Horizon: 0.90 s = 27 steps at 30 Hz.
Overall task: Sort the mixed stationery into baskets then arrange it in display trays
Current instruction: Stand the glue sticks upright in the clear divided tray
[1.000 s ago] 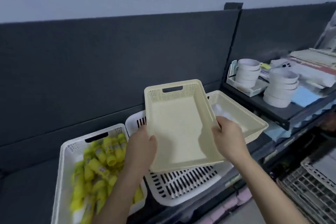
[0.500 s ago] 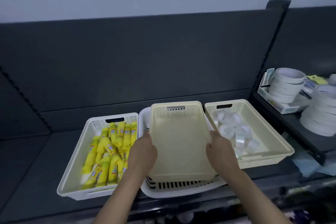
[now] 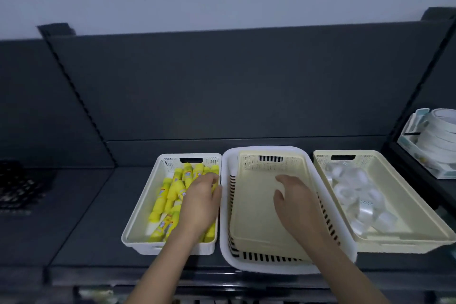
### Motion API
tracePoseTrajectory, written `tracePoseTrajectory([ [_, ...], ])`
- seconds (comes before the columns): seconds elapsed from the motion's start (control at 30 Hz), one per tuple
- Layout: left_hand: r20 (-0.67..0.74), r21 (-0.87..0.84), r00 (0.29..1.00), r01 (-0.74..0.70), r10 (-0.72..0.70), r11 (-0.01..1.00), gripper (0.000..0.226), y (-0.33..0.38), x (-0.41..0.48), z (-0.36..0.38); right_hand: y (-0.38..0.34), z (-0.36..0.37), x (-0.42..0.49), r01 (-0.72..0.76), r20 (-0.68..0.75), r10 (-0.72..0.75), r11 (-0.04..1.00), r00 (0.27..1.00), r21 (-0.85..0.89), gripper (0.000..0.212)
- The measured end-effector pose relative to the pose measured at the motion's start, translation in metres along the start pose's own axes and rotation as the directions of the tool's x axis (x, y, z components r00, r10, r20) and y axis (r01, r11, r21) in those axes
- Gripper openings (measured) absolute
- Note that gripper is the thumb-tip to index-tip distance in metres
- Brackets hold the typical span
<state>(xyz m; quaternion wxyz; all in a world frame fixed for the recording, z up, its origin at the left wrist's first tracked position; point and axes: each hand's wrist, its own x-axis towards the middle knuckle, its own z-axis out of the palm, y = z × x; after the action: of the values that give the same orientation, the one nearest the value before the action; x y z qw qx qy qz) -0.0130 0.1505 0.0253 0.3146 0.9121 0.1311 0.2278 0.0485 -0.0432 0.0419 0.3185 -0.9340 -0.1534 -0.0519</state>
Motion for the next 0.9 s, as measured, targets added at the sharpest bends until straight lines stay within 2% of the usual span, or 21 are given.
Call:
tracePoseTrajectory([
  [0.2, -0.082, 0.157, 0.989, 0.134, -0.122, 0.978, 0.027, -0.047, -0.001, -0.042, -0.047, 0.028, 0.004, 0.130, 0.033, -0.133, 0.988, 0.991, 0.086, 0.035],
  [0.3, -0.078, 0.268, 0.975, 0.223, -0.209, 0.937, 0.035, -0.075, 0.005, -0.059, -0.066, 0.042, 0.000, 0.122, 0.057, -0.129, 0.986, 0.990, 0.115, 0.027],
  [0.4, -0.013, 0.351, 0.951, 0.293, -0.308, 0.890, 0.038, -0.104, 0.010, -0.069, -0.082, 0.057, 0.000, 0.094, 0.062, -0.101, 0.989, 0.993, 0.114, 0.032],
  [0.47, 0.043, 0.291, 0.941, 0.308, -0.335, 0.906, 0.032, -0.123, 0.013, -0.074, -0.094, 0.067, 0.000, 0.066, 0.059, -0.075, 0.989, 0.995, 0.135, 0.033],
  [0.6, 0.153, 0.002, 0.918, 0.370, -0.366, 0.929, 0.003, -0.153, 0.018, -0.082, -0.119, 0.091, -0.006, 0.001, 0.018, -0.004, 0.985, 1.000, 0.173, 0.030],
  [0.7, 0.193, -0.099, 0.918, 0.368, -0.345, 0.924, 0.013, -0.174, 0.026, -0.087, -0.132, 0.111, -0.014, -0.062, -0.004, 0.065, 0.976, 0.998, 0.206, 0.031],
  [0.87, 0.233, -0.115, 0.923, 0.339, -0.306, 0.934, 0.017, -0.204, 0.039, -0.101, -0.147, 0.138, -0.018, -0.084, -0.063, 0.091, 0.991, 0.994, 0.108, 0.023],
  [0.9, 0.231, -0.124, 0.924, 0.339, -0.305, 0.933, 0.017, -0.208, 0.040, -0.103, -0.148, 0.142, -0.018, -0.087, -0.070, 0.096, 0.989, 0.993, 0.118, 0.028],
])
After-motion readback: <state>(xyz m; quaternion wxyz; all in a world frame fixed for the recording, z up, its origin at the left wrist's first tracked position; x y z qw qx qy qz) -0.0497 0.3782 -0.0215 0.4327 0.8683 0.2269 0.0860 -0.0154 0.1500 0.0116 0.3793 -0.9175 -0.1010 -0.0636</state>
